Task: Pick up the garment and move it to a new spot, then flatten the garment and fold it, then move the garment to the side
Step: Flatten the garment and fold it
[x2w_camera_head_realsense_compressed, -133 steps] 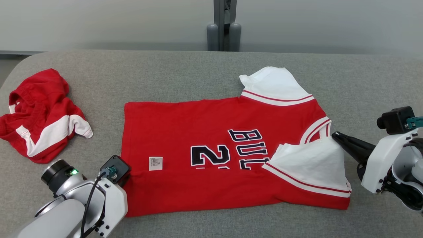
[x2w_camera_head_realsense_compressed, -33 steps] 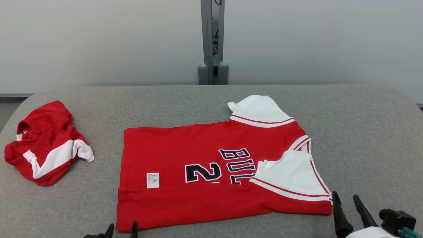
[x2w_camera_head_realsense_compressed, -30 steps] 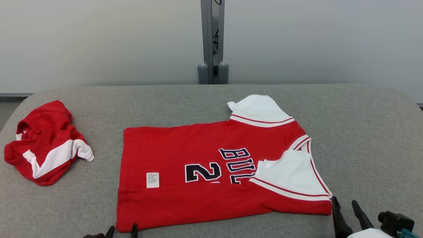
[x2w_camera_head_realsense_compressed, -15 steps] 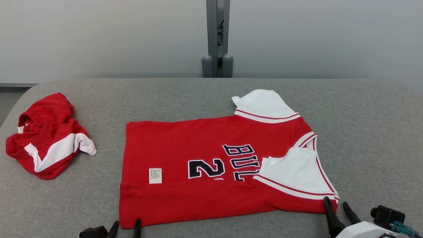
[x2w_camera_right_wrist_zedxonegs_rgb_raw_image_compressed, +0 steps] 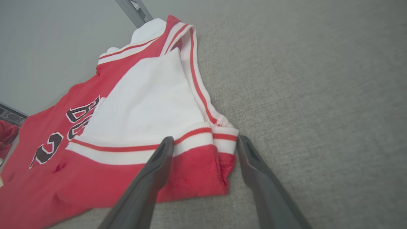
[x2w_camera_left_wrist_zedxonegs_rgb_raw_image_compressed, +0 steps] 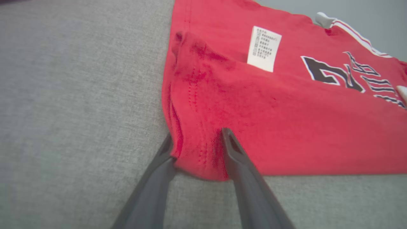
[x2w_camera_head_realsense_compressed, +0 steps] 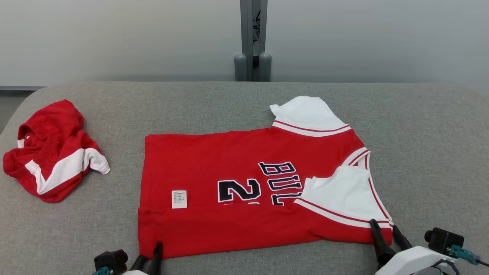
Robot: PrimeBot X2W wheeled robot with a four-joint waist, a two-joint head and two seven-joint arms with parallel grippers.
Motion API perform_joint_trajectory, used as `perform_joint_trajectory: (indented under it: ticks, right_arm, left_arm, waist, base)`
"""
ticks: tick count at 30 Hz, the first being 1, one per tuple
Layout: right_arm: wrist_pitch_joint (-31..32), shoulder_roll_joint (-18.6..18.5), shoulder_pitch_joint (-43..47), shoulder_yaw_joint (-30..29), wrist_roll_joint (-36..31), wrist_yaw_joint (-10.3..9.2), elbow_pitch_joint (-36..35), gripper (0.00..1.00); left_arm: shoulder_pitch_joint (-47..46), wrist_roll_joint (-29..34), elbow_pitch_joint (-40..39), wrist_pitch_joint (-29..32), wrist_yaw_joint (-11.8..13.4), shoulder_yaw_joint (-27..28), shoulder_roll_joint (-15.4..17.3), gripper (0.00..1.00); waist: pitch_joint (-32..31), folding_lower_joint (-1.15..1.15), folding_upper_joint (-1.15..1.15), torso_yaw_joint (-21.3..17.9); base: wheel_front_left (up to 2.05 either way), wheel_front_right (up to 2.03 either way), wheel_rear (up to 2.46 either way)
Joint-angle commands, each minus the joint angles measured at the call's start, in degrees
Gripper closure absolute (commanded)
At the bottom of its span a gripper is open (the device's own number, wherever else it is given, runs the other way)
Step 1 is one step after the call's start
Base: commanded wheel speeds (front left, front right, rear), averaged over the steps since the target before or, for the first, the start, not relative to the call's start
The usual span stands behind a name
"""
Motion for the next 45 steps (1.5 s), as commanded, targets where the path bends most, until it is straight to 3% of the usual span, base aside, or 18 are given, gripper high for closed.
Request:
perform_joint_trajectory:
  ticks: [1,2,3,4,19,36,45]
  right_arm:
    - [0.00,-0.39,-0.65,0.42,0.48,0.01,0.53,0.00]
    - [-0.01,-0.42,-0.90,0.57,0.72,0.01,0.55,0.00]
    - [-0.01,-0.45,-1.16,0.85,0.85,0.01,0.38,0.57]
    - [-0.02,-0.61,-1.47,0.81,0.76,0.01,-0.22,1.00]
    - [-0.05,-1.89,-0.30,-0.11,0.02,0.01,-2.90,1.00]
    - [0.42,-2.93,4.28,-0.17,7.51,0.00,-5.18,1.00]
    - [4.90,-1.93,10.42,-1.00,8.75,0.00,-8.88,1.00]
  left_arm:
    - [-0.25,-0.60,1.14,0.61,-0.43,-0.94,-0.40,1.00]
    - [-0.43,-0.81,1.21,0.61,-0.49,-1.08,-0.36,1.00]
    - [-0.53,-0.85,1.27,0.59,-0.38,-1.17,-0.27,1.00]
    - [-0.67,-1.04,1.35,0.59,-0.44,-1.28,-0.25,1.00]
    - [-1.12,0.19,0.84,0.38,-0.69,-1.03,0.51,1.00]
    - [-2.40,-1.51,1.87,3.12,-0.94,-5.40,3.41,1.00]
    - [0.22,-2.25,-0.33,6.97,-0.96,-8.50,5.52,1.00]
  waist:
    - [0.19,0.00,0.00,-0.02]
    - [0.27,0.00,0.00,-0.01]
    - [0.33,0.00,0.00,0.02]
    - [0.37,0.00,0.00,0.05]
    - [-1.52,0.00,0.00,0.21]
    - [-3.84,0.00,0.00,-2.23]
    - [-3.88,0.00,0.00,-2.67]
  base:
    - [0.00,0.00,0.00]
    - [0.00,0.00,0.00]
    - [0.00,0.00,0.00]
    - [0.00,0.00,0.00]
    - [0.00,0.00,0.00]
    - [0.00,0.00,0.00]
    - [0.00,0.00,0.00]
